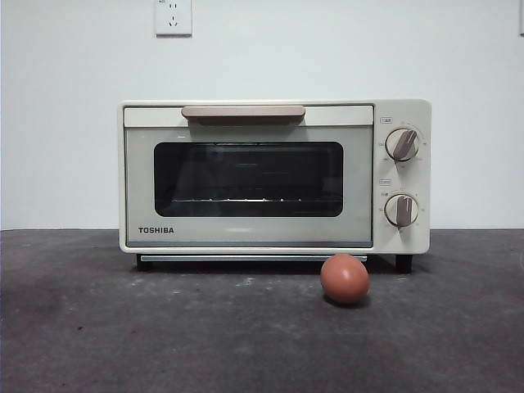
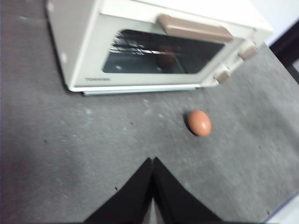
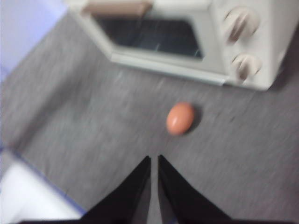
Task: Eggoven
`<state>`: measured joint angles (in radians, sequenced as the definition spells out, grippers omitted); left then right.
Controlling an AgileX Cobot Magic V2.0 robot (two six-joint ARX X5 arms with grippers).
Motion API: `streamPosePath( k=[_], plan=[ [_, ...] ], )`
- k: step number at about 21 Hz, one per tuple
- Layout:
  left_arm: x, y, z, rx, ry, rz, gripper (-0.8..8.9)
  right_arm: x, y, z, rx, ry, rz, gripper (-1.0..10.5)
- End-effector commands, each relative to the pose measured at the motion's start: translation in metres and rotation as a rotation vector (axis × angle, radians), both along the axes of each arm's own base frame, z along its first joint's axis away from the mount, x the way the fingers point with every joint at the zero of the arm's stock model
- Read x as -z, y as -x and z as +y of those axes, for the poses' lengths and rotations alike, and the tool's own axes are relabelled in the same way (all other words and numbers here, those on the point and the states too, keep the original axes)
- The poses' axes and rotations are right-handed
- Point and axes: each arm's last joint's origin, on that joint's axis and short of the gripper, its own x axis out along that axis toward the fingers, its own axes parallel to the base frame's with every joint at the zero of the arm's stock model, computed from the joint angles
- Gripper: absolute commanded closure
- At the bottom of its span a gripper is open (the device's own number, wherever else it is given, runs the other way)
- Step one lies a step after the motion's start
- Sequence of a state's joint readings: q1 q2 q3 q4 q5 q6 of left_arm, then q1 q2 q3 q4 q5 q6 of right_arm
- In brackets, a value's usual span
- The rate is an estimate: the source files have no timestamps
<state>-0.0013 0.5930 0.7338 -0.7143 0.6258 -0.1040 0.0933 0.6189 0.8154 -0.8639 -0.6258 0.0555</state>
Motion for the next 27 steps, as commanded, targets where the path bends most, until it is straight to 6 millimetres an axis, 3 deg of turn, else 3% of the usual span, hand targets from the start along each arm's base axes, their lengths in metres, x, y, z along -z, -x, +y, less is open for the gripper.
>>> streamPosePath(
  k=[1,5,9,16,21,27],
  plan=[
    [-0.006,-0.002,-0.003,0.049,-0.032,-0.026,8.06,-0.003,-0.001,0.005,-0.077,0.04,-0.014,9.4],
    [-0.005,-0.002,-0.005,0.073,-0.037,-0.01,8.06,-0.002,-0.002,0.008,-0.108,0.041,-0.008,9.1],
    [-0.005,-0.001,-0.005,0.076,-0.037,-0.011,8.06,-0.001,-0.004,0.008,-0.058,0.052,0.016,6.0],
    [-0.005,-0.001,-0.005,0.076,-0.036,-0.01,8.06,0.006,-0.027,0.015,-0.023,0.007,0.139,5.9],
    [-0.005,-0.002,-0.005,0.073,-0.031,-0.007,8.06,0.019,-0.062,0.045,-0.009,0.02,0.205,5.9],
    [-0.005,-0.002,-0.005,0.071,-0.029,-0.005,8.06,0.056,-0.099,0.097,0.087,0.156,0.243,5.9]
  ],
)
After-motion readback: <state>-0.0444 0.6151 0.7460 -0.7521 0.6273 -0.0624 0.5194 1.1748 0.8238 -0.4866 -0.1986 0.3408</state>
